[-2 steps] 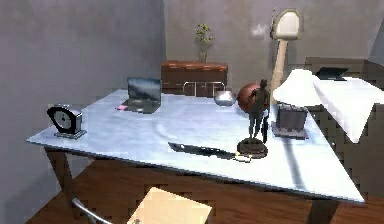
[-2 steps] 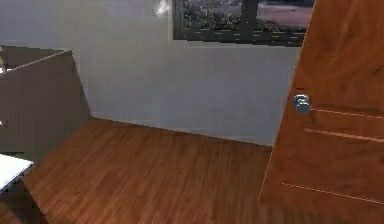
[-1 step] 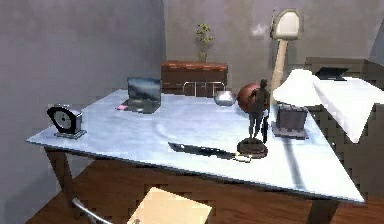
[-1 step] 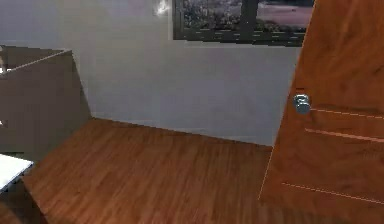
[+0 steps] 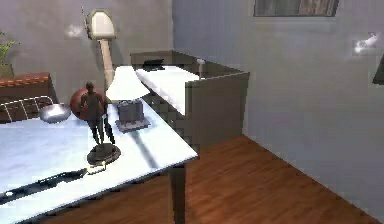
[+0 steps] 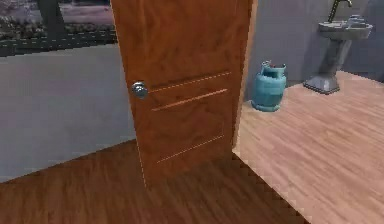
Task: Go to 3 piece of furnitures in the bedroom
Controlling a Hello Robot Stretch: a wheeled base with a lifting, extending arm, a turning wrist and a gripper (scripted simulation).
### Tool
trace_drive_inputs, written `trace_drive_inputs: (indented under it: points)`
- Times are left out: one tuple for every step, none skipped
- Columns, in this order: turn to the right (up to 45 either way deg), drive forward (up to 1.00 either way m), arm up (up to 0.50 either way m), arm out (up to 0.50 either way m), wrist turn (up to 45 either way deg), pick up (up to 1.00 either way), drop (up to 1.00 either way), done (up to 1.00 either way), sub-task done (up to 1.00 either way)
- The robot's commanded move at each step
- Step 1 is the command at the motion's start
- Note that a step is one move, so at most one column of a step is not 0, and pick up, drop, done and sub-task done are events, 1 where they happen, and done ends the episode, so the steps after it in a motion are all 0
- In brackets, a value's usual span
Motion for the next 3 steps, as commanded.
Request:
trace_drive_inputs:
  points:
    - [39.0, 0.00, 0.00, 0.00, 0.0, 0.00, 0.00, 0.00, 0.00]
    - [0.0, 0.25, 0.00, 0.00, 0.0, 0.00, 0.00, 0.00, 0.00]
    - [-45.0, 0.00, 0.00, 0.00, 0.0, 0.00, 0.00, 0.00, 0.00]
